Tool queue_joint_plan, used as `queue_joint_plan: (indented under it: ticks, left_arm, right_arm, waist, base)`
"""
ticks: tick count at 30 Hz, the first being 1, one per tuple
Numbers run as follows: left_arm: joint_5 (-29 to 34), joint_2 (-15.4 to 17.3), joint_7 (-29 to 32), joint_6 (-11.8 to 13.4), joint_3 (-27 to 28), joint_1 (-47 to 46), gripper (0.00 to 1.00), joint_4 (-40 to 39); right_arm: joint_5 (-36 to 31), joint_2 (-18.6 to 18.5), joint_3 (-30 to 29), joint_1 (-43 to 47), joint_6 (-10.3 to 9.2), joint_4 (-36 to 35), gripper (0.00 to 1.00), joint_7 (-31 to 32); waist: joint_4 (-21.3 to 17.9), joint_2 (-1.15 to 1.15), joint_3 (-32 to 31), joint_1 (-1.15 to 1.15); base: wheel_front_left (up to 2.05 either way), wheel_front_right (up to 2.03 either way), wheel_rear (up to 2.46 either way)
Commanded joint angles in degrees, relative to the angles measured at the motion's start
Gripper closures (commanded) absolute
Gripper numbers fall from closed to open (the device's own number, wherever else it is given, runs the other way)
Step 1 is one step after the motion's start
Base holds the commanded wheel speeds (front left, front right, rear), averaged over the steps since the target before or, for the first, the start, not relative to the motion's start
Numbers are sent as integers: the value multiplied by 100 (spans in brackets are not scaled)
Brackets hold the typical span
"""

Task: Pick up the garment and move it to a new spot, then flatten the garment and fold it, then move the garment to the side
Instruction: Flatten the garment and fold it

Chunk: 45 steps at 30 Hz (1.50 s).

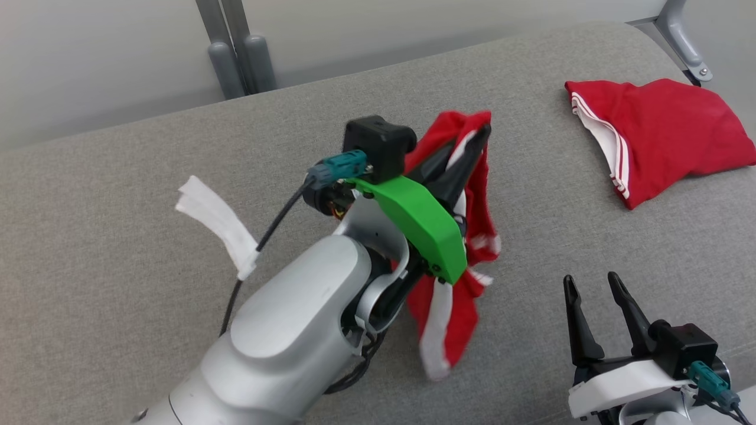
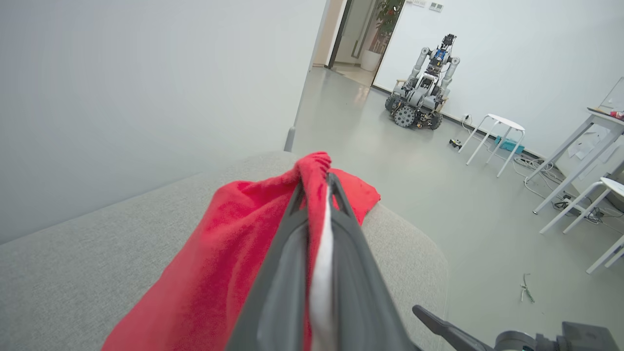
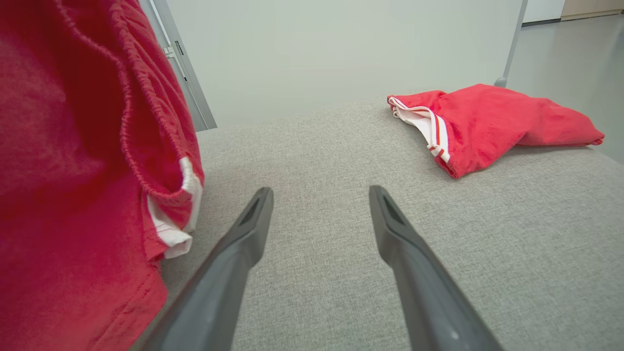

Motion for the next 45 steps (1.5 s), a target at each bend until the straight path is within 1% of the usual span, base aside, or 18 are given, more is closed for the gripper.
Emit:
queue_joint_plan:
  ticks: [1,6,10,12,15,19,20,24,27,28,29,30,34,37,39,42,43,45]
  left_arm:
    - [-247,-1,-377,107,56,-201,100,-120]
    - [-1117,12,-1618,695,6,-441,100,-161]
    - [-1456,17,-1964,1020,134,-167,100,371]
    - [-1369,10,-2000,1042,369,83,100,700]
    - [-888,9,-1998,1005,1268,733,100,843]
    - [-297,9,-1996,942,2457,1688,100,670]
    - [-304,8,-1997,922,2801,1945,100,563]
    - [-335,3,-1997,866,3604,2788,100,272]
    - [-529,4,-1996,876,3931,3270,100,135]
    - [-599,2,-1997,858,3997,3442,61,107]
    - [-732,2,-1996,807,4012,3556,35,81]
    - [-944,4,-1997,735,4063,3671,0,50]
    - [-1260,2,-1997,373,3956,4032,0,72]
    - [-954,5,-1997,247,3911,4240,0,-18]
    - [-479,4,-1997,273,3865,4466,0,-127]
    - [539,5,-1997,428,3852,4796,0,-367]
    - [777,3,-1997,401,3802,4842,0,-447]
    - [1087,30,-1980,132,3465,4852,0,-582]
  right_arm:
    - [47,-10,36,-71,-4,21,0,-15]
    - [76,-6,80,-95,-4,55,0,-15]
    - [104,-10,77,-124,-4,61,0,-15]
    - [117,-9,46,-106,-4,72,0,-15]
    - [109,-10,-11,-40,-4,85,0,-15]
    - [11,-6,-126,98,-4,78,0,-15]
    - [-15,-8,-141,112,-4,65,0,-15]
    - [-154,-9,-195,204,-4,40,0,-15]
    - [-246,-10,-215,218,-4,23,0,-15]
    - [-285,-10,-200,224,-4,25,0,-15]
    - [-304,-10,-192,231,-4,20,0,-15]
    - [-325,-10,-179,240,-4,18,0,-15]
    - [-363,-16,-148,306,-4,11,0,-15]
    - [-370,-16,-141,330,-4,-6,0,-15]
    - [-369,-15,-115,376,-4,-9,0,-15]
    - [-333,-17,-125,394,-4,-26,0,-15]
    - [-319,-15,-135,396,-4,-37,0,-15]
    - [-296,-14,-149,423,-4,-39,0,-15]
  waist:
    - [-19,0,-6,0]
    - [-31,0,11,0]
    - [-20,0,60,0]
    - [4,0,78,0]
    - [75,0,86,0]
    - [321,0,87,0]
    - [398,0,80,0]
    - [717,0,37,0]
    - [937,0,-2,0]
    - [1015,0,-14,0]
    - [1081,0,-24,0]
    - [1153,0,-36,0]
    - [1377,0,-88,0]
    - [1437,0,-113,0]
    - [1426,0,-147,0]
    - [1329,0,-157,0]
    - [1298,0,-149,0]
    - [1252,0,-140,0]
  base:
    - [0,0,0]
    - [0,0,0]
    - [0,0,0]
    - [0,0,0]
    - [0,0,0]
    - [0,0,0]
    - [0,0,0]
    - [0,0,0]
    - [0,0,0]
    - [0,0,0]
    - [0,0,0]
    - [0,0,0]
    - [0,0,0]
    - [0,0,0]
    - [0,0,0]
    - [0,0,0]
    - [0,0,0]
    - [0,0,0]
